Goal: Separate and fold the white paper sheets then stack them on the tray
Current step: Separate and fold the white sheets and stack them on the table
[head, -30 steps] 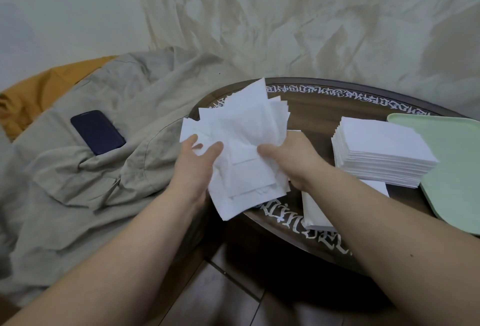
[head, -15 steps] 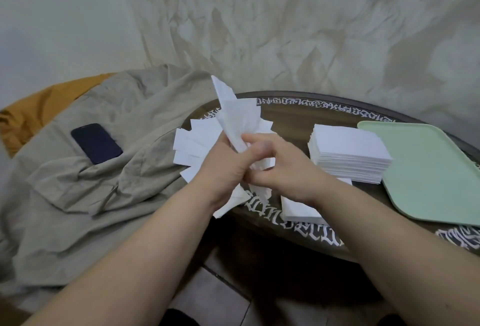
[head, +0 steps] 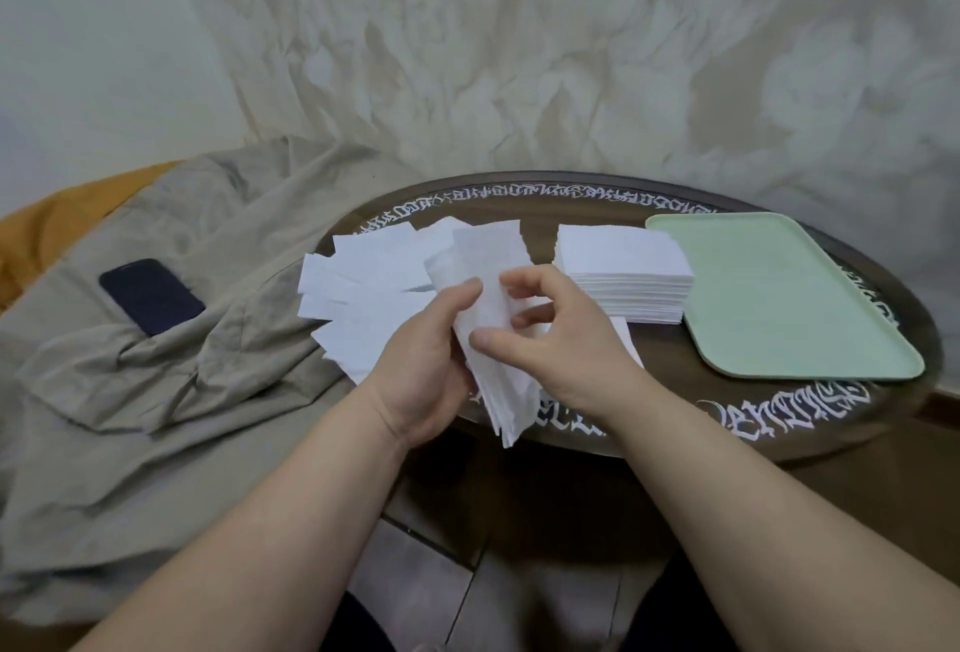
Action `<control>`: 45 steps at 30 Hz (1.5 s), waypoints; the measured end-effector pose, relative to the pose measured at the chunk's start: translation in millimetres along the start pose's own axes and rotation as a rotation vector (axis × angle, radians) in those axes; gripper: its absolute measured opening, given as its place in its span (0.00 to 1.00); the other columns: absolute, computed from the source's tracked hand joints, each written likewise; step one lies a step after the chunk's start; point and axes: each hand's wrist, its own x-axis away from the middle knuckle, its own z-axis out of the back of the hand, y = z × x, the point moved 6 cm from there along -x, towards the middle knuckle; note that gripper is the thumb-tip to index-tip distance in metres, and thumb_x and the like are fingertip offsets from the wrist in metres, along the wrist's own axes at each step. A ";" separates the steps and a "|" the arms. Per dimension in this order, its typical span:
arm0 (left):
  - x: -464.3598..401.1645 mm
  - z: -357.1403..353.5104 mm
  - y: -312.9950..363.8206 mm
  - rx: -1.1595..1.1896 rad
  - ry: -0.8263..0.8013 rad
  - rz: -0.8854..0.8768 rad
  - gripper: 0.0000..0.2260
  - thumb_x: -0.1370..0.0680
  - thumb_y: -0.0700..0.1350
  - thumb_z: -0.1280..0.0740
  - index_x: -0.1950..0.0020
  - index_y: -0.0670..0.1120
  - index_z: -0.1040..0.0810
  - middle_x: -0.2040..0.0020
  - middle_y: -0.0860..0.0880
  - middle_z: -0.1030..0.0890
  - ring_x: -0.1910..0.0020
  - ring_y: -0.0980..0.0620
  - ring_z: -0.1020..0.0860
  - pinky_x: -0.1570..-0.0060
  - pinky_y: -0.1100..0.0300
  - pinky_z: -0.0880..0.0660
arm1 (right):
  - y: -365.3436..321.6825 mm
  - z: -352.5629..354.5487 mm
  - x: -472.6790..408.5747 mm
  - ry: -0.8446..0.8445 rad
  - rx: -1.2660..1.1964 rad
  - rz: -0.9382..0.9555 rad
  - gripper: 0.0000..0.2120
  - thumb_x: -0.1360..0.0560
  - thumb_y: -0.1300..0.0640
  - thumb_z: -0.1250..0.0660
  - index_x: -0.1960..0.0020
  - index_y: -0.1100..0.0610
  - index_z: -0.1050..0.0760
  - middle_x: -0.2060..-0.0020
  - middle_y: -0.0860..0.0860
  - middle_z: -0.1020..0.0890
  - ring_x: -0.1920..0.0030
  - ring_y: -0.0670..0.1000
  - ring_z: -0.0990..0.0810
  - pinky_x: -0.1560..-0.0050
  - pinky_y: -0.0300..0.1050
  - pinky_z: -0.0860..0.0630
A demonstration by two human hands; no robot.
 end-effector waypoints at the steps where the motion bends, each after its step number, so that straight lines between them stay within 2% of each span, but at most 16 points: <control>1: -1.5 0.6 -2.3 -0.005 0.019 -0.003 0.18 0.20 0.48 0.43 0.35 0.41 0.24 0.39 0.38 0.20 0.34 0.37 0.25 0.32 0.41 0.30 | 1.5 -0.7 1.8 -0.014 -0.005 -0.007 0.28 0.34 0.50 0.22 0.38 0.46 0.29 0.41 0.43 0.26 0.46 0.42 0.24 0.48 0.37 0.26; 3: -3.8 1.4 -5.1 -0.015 0.037 -0.002 0.19 0.22 0.49 0.42 0.36 0.42 0.23 0.38 0.37 0.20 0.33 0.36 0.26 0.31 0.39 0.32 | 3.1 0.1 2.8 -0.008 0.008 -0.009 0.27 0.33 0.51 0.22 0.39 0.46 0.30 0.41 0.42 0.26 0.47 0.42 0.23 0.46 0.41 0.25; 6: -4.4 2.5 -5.2 -0.085 0.063 0.002 0.19 0.20 0.46 0.45 0.36 0.38 0.24 0.39 0.35 0.20 0.36 0.37 0.23 0.32 0.40 0.30 | 5.2 4.1 0.9 0.048 0.012 -0.007 0.15 0.30 0.55 0.27 0.47 0.46 0.27 0.48 0.39 0.22 0.52 0.40 0.21 0.49 0.43 0.22; 9: -5.2 7.4 -0.6 -0.208 0.151 -0.048 0.13 0.19 0.39 0.43 0.44 0.39 0.20 0.47 0.40 0.16 0.46 0.42 0.19 0.47 0.49 0.24 | 8.9 8.3 -3.3 0.084 -0.041 -0.015 0.03 0.26 0.57 0.31 0.56 0.49 0.22 0.60 0.41 0.18 0.60 0.42 0.20 0.58 0.40 0.25; 11: -6.1 11.1 2.3 -0.258 0.195 -0.079 0.08 0.21 0.37 0.37 0.49 0.44 0.19 0.53 0.45 0.14 0.52 0.45 0.17 0.54 0.52 0.22 | 11.6 9.3 -5.2 0.080 -0.118 -0.032 0.06 0.25 0.57 0.31 0.60 0.52 0.20 0.66 0.42 0.19 0.64 0.42 0.22 0.62 0.36 0.28; 13: -7.5 14.3 1.5 -0.226 0.225 -0.082 0.07 0.22 0.36 0.34 0.49 0.45 0.19 0.54 0.46 0.14 0.52 0.45 0.16 0.52 0.49 0.20 | 15.2 9.5 -7.2 0.055 -0.195 -0.076 0.09 0.23 0.57 0.32 0.61 0.55 0.18 0.66 0.45 0.19 0.63 0.43 0.23 0.61 0.36 0.27; 17: -10.6 19.2 -3.8 -0.160 0.255 -0.082 0.06 0.23 0.38 0.31 0.48 0.46 0.20 0.55 0.48 0.14 0.57 0.47 0.15 0.66 0.56 0.21 | 22.5 7.6 -9.2 -0.001 -0.315 -0.174 0.11 0.22 0.57 0.34 0.57 0.64 0.19 0.58 0.59 0.17 0.56 0.54 0.20 0.50 0.53 0.22; 19: -12.0 23.1 -7.0 -0.116 0.282 -0.081 0.07 0.23 0.37 0.32 0.46 0.44 0.20 0.52 0.46 0.14 0.52 0.45 0.16 0.58 0.52 0.19 | 25.2 6.2 -8.4 -0.015 -0.343 -0.214 0.11 0.22 0.58 0.34 0.55 0.64 0.18 0.52 0.62 0.17 0.52 0.59 0.18 0.44 0.59 0.23; 21: -12.4 27.5 -10.5 -0.068 0.311 -0.062 0.08 0.21 0.36 0.34 0.43 0.42 0.21 0.48 0.43 0.15 0.48 0.43 0.16 0.48 0.47 0.20 | 25.3 5.0 -7.3 -0.023 -0.347 -0.223 0.11 0.22 0.58 0.34 0.54 0.65 0.18 0.50 0.63 0.17 0.52 0.58 0.18 0.43 0.61 0.24; 28: -14.0 33.7 -14.3 0.042 0.302 0.000 0.11 0.20 0.39 0.35 0.39 0.38 0.21 0.44 0.41 0.16 0.46 0.41 0.17 0.49 0.47 0.19 | 29.5 -1.1 -11.7 -0.022 -0.272 -0.199 0.13 0.22 0.54 0.34 0.54 0.65 0.19 0.51 0.61 0.18 0.55 0.50 0.22 0.51 0.48 0.26; 30: -14.3 38.9 -16.0 0.081 0.326 0.008 0.11 0.22 0.38 0.33 0.41 0.37 0.20 0.46 0.41 0.16 0.48 0.41 0.16 0.50 0.47 0.19 | 24.4 2.9 -12.3 0.054 -0.175 -0.129 0.11 0.23 0.55 0.33 0.58 0.61 0.18 0.61 0.54 0.19 0.60 0.43 0.26 0.57 0.40 0.29; 33: -15.1 46.0 -20.3 0.136 0.364 0.025 0.09 0.22 0.37 0.33 0.43 0.39 0.20 0.47 0.42 0.15 0.49 0.42 0.16 0.52 0.48 0.20 | 8.5 25.7 -11.5 0.389 -0.031 0.091 0.11 0.24 0.58 0.32 0.63 0.48 0.21 0.67 0.42 0.20 0.64 0.40 0.25 0.60 0.36 0.28; 36: -16.6 47.6 -23.5 0.124 0.365 0.036 0.08 0.22 0.38 0.34 0.44 0.39 0.19 0.48 0.42 0.15 0.49 0.42 0.16 0.48 0.47 0.20 | -6.1 32.3 -6.3 0.594 0.197 0.324 0.06 0.28 0.59 0.33 0.62 0.52 0.22 0.65 0.46 0.20 0.63 0.46 0.23 0.61 0.42 0.27; 38: -17.6 45.0 -24.2 0.116 0.345 0.035 0.09 0.21 0.37 0.34 0.43 0.37 0.20 0.47 0.41 0.15 0.48 0.42 0.16 0.47 0.46 0.20 | -6.4 16.7 -8.2 0.459 0.347 0.368 0.03 0.29 0.60 0.32 0.61 0.57 0.21 0.63 0.50 0.19 0.62 0.47 0.24 0.59 0.40 0.30; 41: -18.0 43.0 -24.4 0.107 0.330 0.029 0.10 0.21 0.36 0.35 0.43 0.35 0.20 0.47 0.39 0.16 0.48 0.40 0.16 0.46 0.46 0.21 | 6.7 -17.6 -10.2 0.083 0.508 0.240 0.03 0.27 0.57 0.31 0.59 0.55 0.20 0.60 0.49 0.19 0.59 0.48 0.24 0.54 0.46 0.27; 45: -15.5 45.9 -22.1 0.164 0.306 0.030 0.08 0.22 0.36 0.35 0.45 0.35 0.20 0.47 0.37 0.17 0.49 0.39 0.16 0.47 0.46 0.20 | 6.7 -25.7 -8.7 -0.037 0.450 0.171 0.08 0.26 0.48 0.31 0.58 0.52 0.18 0.59 0.46 0.21 0.58 0.45 0.23 0.54 0.42 0.27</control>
